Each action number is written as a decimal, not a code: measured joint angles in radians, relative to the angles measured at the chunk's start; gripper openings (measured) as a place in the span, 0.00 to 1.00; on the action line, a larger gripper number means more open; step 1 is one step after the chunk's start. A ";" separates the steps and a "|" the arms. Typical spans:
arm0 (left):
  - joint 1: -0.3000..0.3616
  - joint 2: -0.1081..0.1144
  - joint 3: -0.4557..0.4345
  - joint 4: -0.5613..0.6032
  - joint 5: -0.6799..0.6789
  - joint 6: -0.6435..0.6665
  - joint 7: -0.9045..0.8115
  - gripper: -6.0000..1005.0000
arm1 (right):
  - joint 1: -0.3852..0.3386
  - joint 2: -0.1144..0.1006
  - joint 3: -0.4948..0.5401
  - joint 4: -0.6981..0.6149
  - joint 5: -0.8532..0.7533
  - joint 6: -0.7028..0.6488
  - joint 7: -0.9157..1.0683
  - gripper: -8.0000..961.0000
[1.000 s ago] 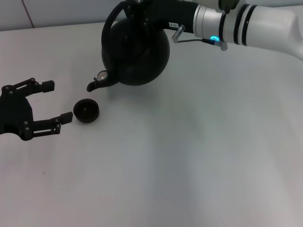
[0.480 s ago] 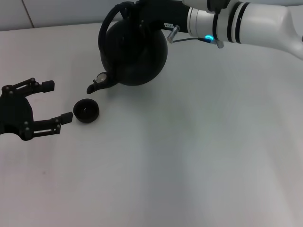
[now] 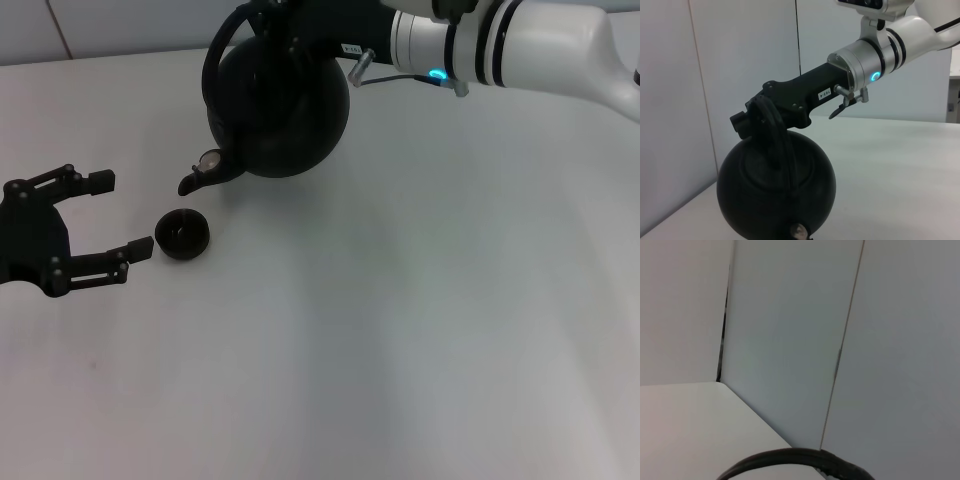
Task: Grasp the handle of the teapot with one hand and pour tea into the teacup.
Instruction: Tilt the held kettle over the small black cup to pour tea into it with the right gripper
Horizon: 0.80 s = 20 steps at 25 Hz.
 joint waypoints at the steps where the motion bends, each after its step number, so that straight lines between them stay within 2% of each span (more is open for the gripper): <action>1: 0.000 0.000 0.000 0.000 0.000 0.000 0.000 0.87 | 0.000 0.000 0.000 0.000 0.000 0.000 -0.003 0.14; 20: 0.000 0.000 0.000 0.000 0.000 -0.003 0.002 0.87 | 0.011 0.000 -0.003 -0.003 0.000 0.006 -0.010 0.14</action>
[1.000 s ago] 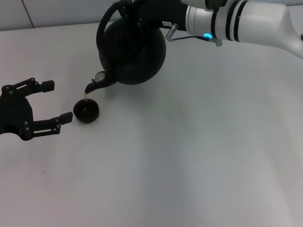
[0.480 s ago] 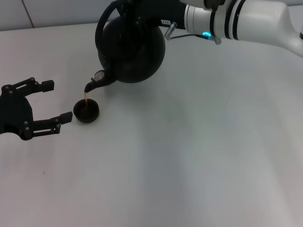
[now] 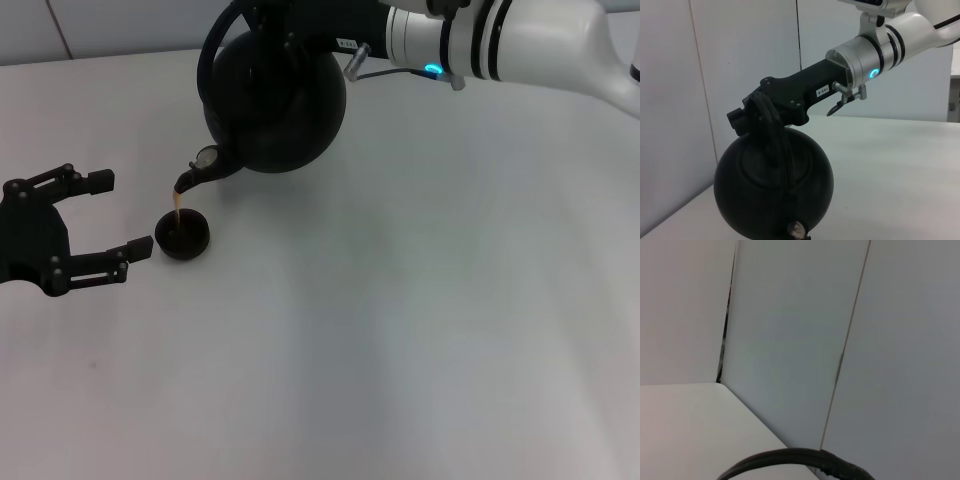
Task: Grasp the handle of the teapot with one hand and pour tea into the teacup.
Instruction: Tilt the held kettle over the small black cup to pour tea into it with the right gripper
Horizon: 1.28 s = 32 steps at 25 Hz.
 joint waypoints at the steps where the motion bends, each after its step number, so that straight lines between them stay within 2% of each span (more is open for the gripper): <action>1: 0.000 0.000 0.000 0.000 0.000 0.000 0.000 0.87 | 0.000 0.000 -0.001 0.000 0.000 0.004 0.000 0.14; 32: 0.000 0.000 0.000 -0.002 0.003 0.000 0.012 0.87 | 0.001 0.000 -0.028 0.000 -0.003 0.014 0.000 0.14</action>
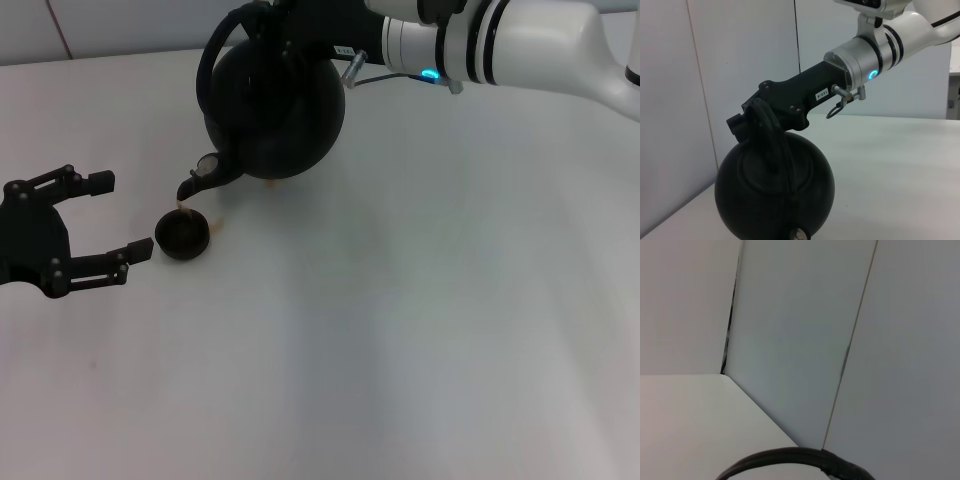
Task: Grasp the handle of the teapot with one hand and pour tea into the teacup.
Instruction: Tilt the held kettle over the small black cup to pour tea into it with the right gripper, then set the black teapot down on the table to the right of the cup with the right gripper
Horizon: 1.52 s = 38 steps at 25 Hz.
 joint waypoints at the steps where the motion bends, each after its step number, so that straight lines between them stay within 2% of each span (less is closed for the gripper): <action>1: 0.000 0.000 0.000 0.000 0.000 0.000 0.000 0.87 | 0.000 0.000 0.000 0.000 0.000 0.000 0.000 0.14; 7: 0.000 0.000 0.000 0.000 0.000 -0.001 0.000 0.87 | -0.009 0.001 0.005 -0.012 0.013 0.001 0.000 0.14; 18: 0.000 -0.002 -0.002 0.000 0.000 -0.002 0.000 0.87 | -0.064 0.002 -0.001 -0.016 0.176 -0.020 -0.052 0.14; 32: 0.000 -0.013 -0.025 0.005 -0.003 -0.001 0.000 0.87 | -0.225 0.004 0.004 -0.028 0.319 -0.068 -0.054 0.14; 38: -0.002 -0.013 -0.027 0.006 -0.003 -0.001 0.001 0.87 | -0.265 0.005 0.003 -0.022 0.343 -0.072 -0.054 0.14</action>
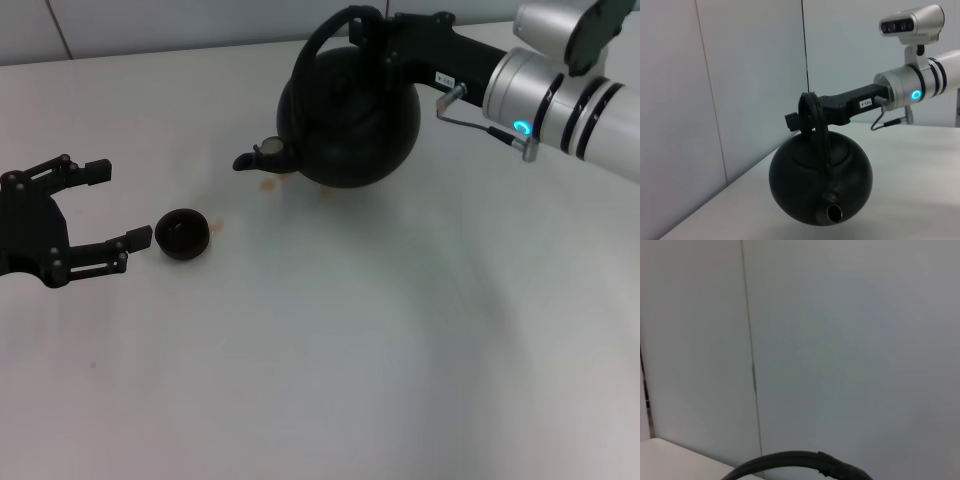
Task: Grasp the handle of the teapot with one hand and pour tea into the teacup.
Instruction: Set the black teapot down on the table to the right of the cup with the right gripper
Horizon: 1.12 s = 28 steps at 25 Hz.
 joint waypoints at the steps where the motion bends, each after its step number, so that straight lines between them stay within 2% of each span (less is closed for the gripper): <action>1: 0.000 0.000 0.000 0.000 0.000 0.000 0.000 0.87 | -0.005 0.000 -0.001 0.002 0.004 0.000 0.000 0.14; 8: -0.001 -0.001 0.000 -0.002 0.001 0.000 0.000 0.87 | -0.029 0.000 0.008 0.020 0.006 -0.002 0.000 0.14; 28: -0.007 -0.004 0.001 -0.004 0.001 0.000 0.000 0.87 | -0.033 -0.008 0.014 0.101 0.018 0.011 0.000 0.14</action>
